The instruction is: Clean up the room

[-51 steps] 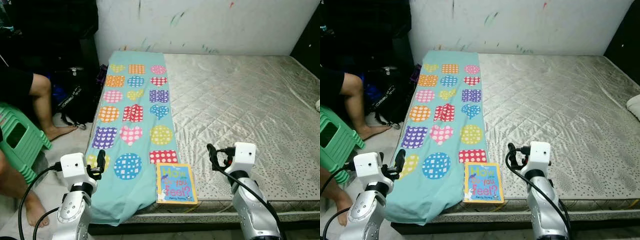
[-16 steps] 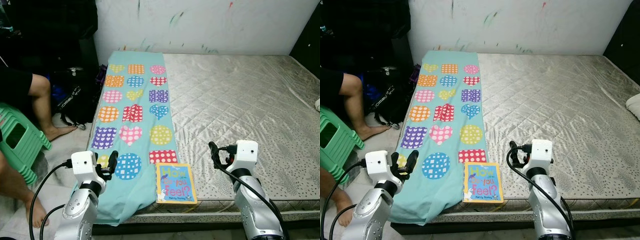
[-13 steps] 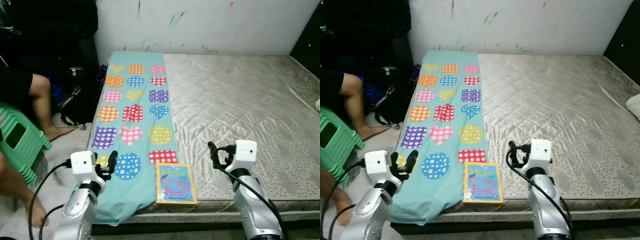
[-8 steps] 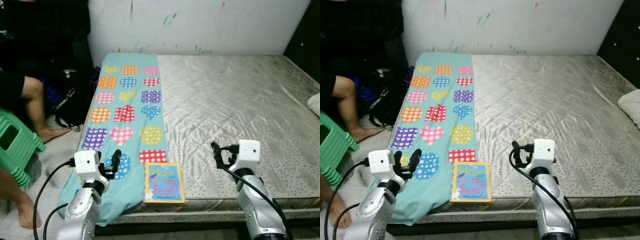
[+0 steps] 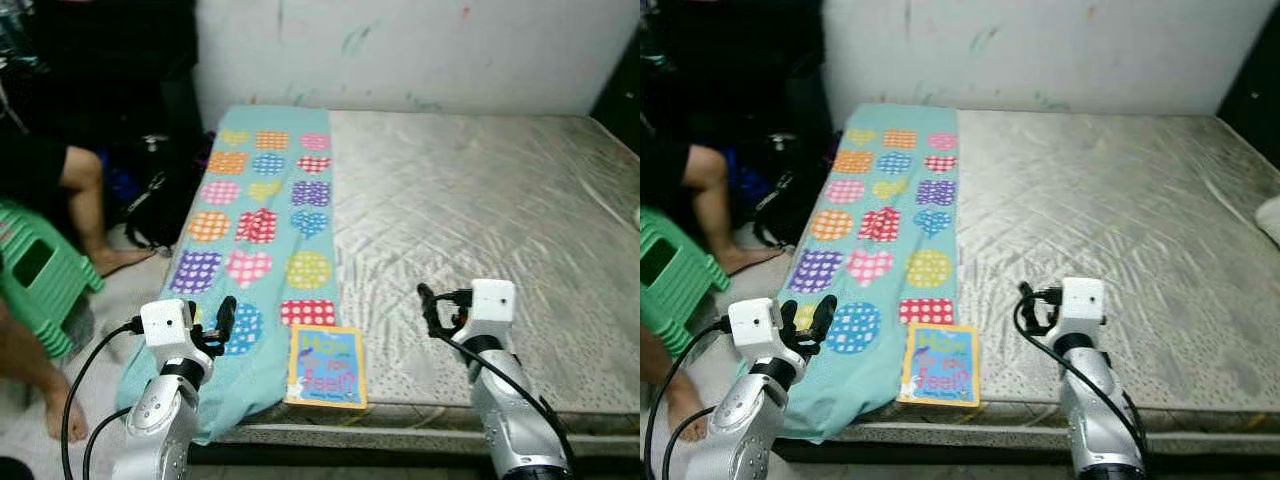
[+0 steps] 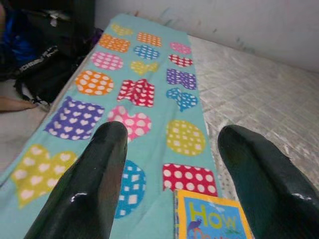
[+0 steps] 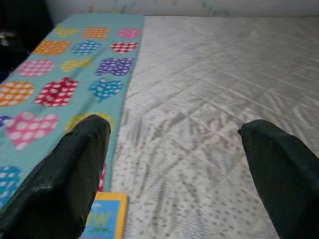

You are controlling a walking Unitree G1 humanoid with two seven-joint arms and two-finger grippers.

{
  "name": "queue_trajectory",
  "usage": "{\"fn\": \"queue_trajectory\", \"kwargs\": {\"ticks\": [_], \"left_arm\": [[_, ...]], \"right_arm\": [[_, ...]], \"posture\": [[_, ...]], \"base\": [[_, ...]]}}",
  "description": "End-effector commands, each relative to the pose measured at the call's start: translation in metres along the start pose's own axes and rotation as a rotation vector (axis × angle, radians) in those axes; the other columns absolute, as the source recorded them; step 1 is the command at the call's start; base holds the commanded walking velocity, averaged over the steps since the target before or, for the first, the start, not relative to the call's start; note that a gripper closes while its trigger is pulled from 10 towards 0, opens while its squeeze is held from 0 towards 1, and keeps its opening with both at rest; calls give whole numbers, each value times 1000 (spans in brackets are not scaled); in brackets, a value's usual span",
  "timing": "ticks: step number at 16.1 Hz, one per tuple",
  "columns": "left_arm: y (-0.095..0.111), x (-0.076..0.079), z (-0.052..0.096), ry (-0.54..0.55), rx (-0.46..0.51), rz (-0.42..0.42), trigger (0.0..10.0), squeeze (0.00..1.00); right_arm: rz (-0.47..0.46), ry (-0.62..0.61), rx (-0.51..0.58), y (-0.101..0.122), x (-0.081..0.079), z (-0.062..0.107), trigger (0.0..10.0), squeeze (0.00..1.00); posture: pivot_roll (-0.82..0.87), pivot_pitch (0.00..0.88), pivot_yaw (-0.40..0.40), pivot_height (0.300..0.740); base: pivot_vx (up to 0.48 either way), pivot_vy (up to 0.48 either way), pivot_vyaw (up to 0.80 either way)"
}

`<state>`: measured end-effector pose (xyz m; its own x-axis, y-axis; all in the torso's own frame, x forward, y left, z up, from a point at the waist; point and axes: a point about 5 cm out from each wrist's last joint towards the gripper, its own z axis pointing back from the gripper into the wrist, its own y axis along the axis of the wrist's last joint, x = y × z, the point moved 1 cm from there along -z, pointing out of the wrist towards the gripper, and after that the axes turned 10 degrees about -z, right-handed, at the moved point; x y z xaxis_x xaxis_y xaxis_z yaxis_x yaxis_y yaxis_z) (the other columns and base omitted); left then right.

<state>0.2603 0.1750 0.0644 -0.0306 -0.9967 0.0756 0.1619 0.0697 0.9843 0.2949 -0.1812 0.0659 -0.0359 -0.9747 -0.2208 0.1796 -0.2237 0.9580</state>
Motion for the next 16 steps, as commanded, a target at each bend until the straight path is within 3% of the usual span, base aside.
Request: {"fn": "queue_trajectory", "kwargs": {"ticks": [1, 16], "left_arm": [[6, -3, 0, 10, 21, -10, 10000, 0], [5, 0, 1, 0, 16, -24, 10000, 0]], "right_arm": [[2, -1, 1, 1, 0, -1, 10000, 0], [18, -1, -4, 0, -1, -1, 10000, 0]], "posture": [[-99, 0, -32, 740], [-100, 0, -27, 740]], "base": [[0, 0, 0], [0, 0, 0]]}}
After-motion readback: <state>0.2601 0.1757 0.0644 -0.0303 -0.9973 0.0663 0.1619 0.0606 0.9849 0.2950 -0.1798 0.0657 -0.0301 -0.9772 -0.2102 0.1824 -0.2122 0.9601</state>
